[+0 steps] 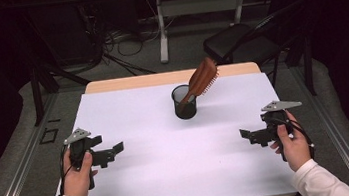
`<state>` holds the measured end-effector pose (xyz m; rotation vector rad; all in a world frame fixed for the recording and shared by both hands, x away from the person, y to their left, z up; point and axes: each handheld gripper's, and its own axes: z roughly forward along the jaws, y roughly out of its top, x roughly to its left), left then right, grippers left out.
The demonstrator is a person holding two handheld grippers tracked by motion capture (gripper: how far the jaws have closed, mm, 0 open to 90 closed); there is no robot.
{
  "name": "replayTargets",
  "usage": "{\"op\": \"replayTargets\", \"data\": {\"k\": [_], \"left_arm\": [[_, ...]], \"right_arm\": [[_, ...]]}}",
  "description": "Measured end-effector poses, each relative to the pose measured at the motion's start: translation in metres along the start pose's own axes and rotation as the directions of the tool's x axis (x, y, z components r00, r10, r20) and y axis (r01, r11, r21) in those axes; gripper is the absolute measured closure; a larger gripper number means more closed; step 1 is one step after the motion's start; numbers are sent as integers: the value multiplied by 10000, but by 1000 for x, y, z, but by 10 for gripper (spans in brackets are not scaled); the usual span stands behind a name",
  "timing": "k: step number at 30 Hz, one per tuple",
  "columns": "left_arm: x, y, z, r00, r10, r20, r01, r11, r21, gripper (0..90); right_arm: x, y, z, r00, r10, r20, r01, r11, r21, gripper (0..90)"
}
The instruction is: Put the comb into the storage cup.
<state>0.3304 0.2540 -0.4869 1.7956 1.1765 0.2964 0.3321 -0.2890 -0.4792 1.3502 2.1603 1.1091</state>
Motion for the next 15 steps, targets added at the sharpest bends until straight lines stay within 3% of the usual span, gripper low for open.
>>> {"op": "replayTargets", "data": {"k": [8, 15], "left_arm": [[3, -9, 3, 9997, -230, 109, 231, 9997, -12, 25], [4, -14, 5, 9998, -178, 28, 179, 9998, -101, 25]], "right_arm": [[-4, -12, 1, 9988, 480, -105, -481, 9988, -106, 0], [-3, -19, 1, 9989, 454, 82, -452, 9987, -232, 0]]}}
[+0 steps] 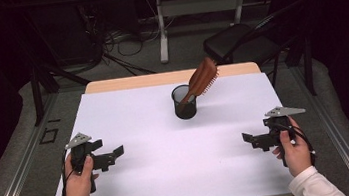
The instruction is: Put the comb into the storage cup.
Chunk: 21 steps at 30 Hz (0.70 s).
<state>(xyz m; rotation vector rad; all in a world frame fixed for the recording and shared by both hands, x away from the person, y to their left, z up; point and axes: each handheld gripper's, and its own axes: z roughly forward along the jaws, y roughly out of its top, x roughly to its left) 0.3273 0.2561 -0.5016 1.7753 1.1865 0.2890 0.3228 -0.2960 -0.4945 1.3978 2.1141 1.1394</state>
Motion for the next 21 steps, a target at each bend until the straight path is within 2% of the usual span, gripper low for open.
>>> {"op": "replayTargets", "data": {"k": [5, 12, 21], "left_arm": [[0, -3, 2, 9998, 171, -37, -171, 9999, 27, 30], [3, -6, 2, 9999, 81, -69, -82, 10000, -52, 30], [10, -11, 2, 9997, -179, -149, 174, 9994, -302, 30]], "right_arm": [[0, -6, -1, 9999, -14, 118, 16, 9999, -130, 0], [-2, -18, 5, 9996, 77, 262, -72, 9998, -170, 0], [-7, -30, 7, 9969, 743, 243, -734, 9967, -351, 0]]}}
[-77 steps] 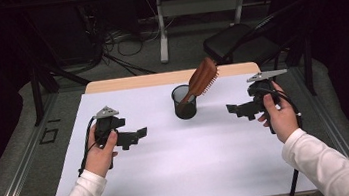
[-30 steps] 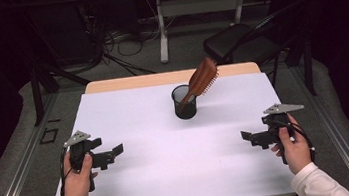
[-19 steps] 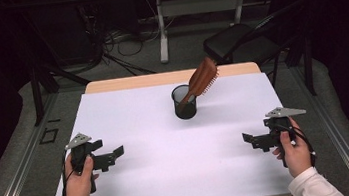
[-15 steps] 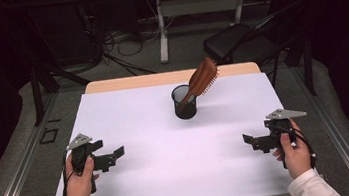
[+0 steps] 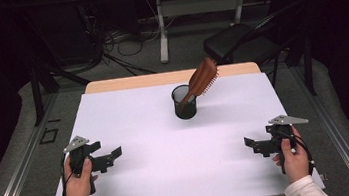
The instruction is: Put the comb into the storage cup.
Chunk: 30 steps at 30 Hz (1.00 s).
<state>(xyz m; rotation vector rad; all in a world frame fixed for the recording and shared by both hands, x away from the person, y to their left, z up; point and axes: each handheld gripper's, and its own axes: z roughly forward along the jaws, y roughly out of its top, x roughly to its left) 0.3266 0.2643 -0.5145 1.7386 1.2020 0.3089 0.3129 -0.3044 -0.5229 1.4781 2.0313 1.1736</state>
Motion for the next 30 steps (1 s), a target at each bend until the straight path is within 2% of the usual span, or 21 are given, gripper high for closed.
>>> {"op": "replayTargets", "data": {"k": [12, 30], "left_arm": [[0, -4, 2, 9998, 141, -114, -143, 9998, -160, 30], [-1, -10, 8, 9997, 213, -131, -213, 9998, -19, 30]], "right_arm": [[-3, -9, 1, 9997, 73, 236, -68, 9997, -217, 0], [-2, -16, 2, 9993, 11, 381, 3, 9994, -349, 0]]}}
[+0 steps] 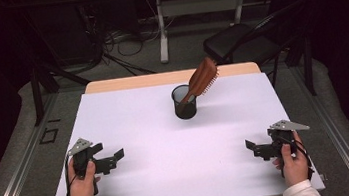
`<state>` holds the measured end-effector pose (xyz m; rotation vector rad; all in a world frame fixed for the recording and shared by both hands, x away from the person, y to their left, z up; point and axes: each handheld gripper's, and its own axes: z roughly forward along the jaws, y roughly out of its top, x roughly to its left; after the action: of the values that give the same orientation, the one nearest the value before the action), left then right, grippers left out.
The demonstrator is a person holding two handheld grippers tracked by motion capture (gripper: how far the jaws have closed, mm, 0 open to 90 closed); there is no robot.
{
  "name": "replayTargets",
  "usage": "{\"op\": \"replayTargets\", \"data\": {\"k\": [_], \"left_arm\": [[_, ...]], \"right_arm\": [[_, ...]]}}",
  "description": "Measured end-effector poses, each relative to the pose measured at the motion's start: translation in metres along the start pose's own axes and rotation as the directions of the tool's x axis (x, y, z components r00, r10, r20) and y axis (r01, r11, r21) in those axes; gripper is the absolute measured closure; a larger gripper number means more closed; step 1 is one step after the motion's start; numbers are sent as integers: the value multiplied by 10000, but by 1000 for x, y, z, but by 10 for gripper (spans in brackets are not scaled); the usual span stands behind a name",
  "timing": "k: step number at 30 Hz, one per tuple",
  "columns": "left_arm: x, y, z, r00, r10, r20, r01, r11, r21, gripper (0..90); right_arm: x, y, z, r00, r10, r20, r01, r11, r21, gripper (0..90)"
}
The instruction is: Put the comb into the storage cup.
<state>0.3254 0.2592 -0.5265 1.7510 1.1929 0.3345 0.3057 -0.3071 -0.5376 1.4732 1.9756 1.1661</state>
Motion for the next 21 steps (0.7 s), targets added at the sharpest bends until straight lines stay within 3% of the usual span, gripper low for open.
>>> {"op": "replayTargets", "data": {"k": [21], "left_arm": [[-2, -4, 3, 9997, 227, -98, -227, 9997, 63, 29]], "right_arm": [[-2, -5, 0, 9994, 304, -140, -305, 9995, -94, 0]]}}
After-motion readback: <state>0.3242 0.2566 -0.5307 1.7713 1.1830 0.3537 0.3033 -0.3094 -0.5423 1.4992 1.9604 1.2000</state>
